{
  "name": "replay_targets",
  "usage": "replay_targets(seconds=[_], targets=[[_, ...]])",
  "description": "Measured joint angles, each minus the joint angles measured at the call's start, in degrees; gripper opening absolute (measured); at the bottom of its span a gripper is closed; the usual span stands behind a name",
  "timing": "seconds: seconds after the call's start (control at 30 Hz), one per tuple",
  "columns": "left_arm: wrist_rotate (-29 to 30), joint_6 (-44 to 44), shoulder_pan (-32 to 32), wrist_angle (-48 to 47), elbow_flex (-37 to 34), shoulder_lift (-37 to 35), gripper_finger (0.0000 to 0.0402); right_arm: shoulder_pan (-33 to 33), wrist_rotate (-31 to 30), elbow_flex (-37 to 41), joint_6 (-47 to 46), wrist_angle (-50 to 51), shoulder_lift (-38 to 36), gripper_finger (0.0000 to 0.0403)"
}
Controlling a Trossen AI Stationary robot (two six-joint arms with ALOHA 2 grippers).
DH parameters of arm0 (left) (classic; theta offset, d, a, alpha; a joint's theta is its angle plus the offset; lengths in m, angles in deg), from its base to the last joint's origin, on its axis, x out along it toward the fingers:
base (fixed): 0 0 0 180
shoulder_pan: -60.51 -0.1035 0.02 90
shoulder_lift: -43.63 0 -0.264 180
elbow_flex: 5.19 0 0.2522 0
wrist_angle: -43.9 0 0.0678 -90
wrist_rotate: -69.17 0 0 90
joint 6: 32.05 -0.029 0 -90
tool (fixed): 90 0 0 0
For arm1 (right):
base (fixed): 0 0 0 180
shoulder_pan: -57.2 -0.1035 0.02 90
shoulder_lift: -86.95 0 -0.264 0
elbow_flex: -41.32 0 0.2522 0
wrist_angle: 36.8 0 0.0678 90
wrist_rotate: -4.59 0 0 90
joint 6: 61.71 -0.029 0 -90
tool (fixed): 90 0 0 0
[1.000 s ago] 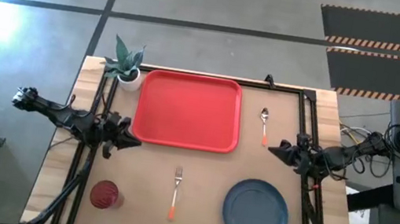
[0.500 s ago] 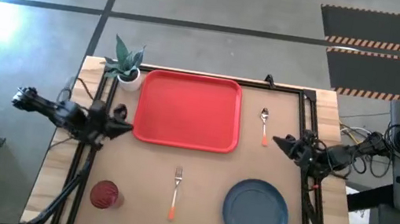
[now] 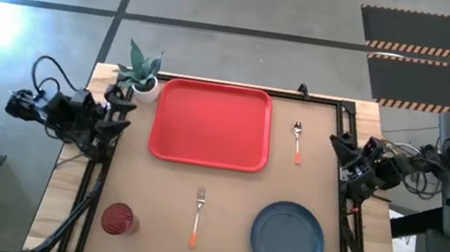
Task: Pick and place plate/cup/fork/spoon on tray
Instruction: Put the orange spoon on the red tray
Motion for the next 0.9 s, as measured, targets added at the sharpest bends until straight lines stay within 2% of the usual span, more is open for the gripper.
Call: replay_targets(seconds=[0.13,0.23,0.4,0.53,0.6,0.7,0.9], targets=[[-0.5,-3.5,0.0,-0.4,4.0,1.3,0.0225,0.0,6.1,-11.3,5.2,7.8,6.9,0.0144],[-0.6,-4.6,0.0,-4.9,7.2,0.7,0.0225,0.0,6.6,-23.1,4.4,23.7,12.3,0.015],[-0.7,-4.4,0.0,-14.8,10.7,-0.9,0.0225,0.3,-0.1,-43.8,-11.7,64.4,23.5,0.0146],[-0.7,-4.3,0.0,-16.2,10.7,-2.2,0.0225,2.2,-1.9,-56.5,-27.4,91.8,31.9,0.0144],[-0.7,-4.3,0.0,-16.4,10.5,-2.8,0.0225,3.5,-2.1,-60.7,-34.3,102.1,35.0,0.0144],[-0.7,-4.3,0.0,-16.4,10.5,-3.3,0.0225,5.8,-0.1,-64.1,-42.4,112.4,38.4,0.0143],[1.0,-4.3,0.0,-22.4,10.8,-5.9,0.0225,11.8,8.4,-62.3,-47.4,116.2,41.4,0.0141]])
